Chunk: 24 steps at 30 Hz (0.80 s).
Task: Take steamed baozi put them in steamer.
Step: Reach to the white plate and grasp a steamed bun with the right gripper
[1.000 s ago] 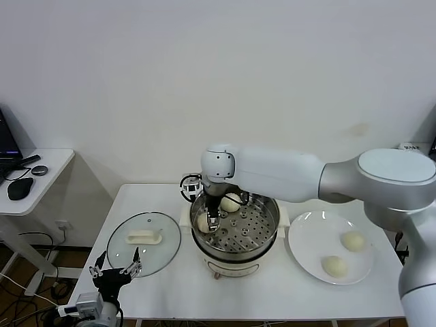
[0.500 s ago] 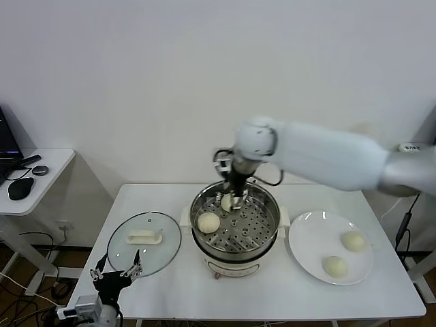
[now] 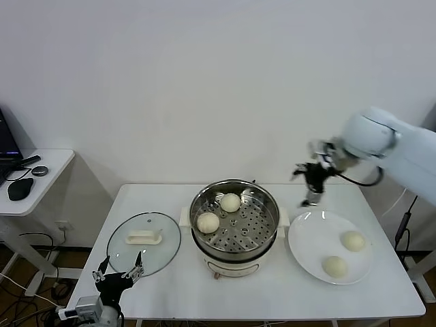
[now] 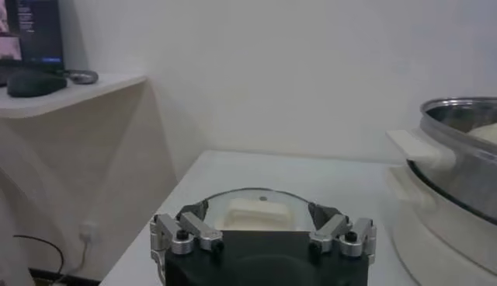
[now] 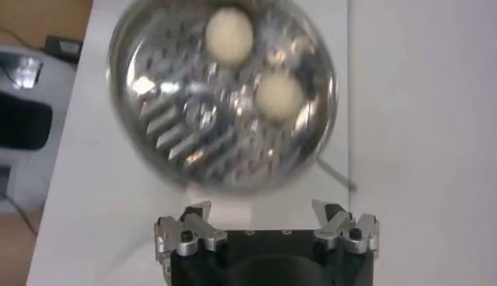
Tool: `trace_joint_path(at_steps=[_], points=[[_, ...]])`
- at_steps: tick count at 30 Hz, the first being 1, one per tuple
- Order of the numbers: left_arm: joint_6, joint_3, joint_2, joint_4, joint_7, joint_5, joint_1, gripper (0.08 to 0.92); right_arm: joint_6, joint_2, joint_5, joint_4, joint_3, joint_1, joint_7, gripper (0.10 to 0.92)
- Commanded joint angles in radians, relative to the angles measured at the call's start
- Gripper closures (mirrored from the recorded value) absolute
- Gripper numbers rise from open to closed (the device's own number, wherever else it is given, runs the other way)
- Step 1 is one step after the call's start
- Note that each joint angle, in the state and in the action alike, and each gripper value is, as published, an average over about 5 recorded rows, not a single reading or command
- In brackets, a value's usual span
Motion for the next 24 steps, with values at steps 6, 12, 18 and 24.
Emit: trace_joint_path(at_steps=[6,12,18,24], points=[[-0.002,-0.009,-0.004,0.008,-0.001,-0.004,0.021,0.177,0.236,-0.187,-0.325,-0.006,0.426,-0.595,-0.130,0.203],[-0.002,-0.015,-0.004,0.026,-0.001,-0.003,0.017,0.177,0.276,-0.107,-0.410,-0.075,0.481,-0.702,-0.100,0.203],[-0.002,-0.015,-0.008,0.035,-0.001,-0.002,0.018,0.177,0.275,-0.040,-0.449,-0.128,0.493,-0.732,-0.109,0.203],[-0.002,-0.017,-0.007,0.041,-0.001,-0.002,0.019,0.177,0.280,-0.014,-0.474,-0.152,0.492,-0.758,-0.118,0.203]])
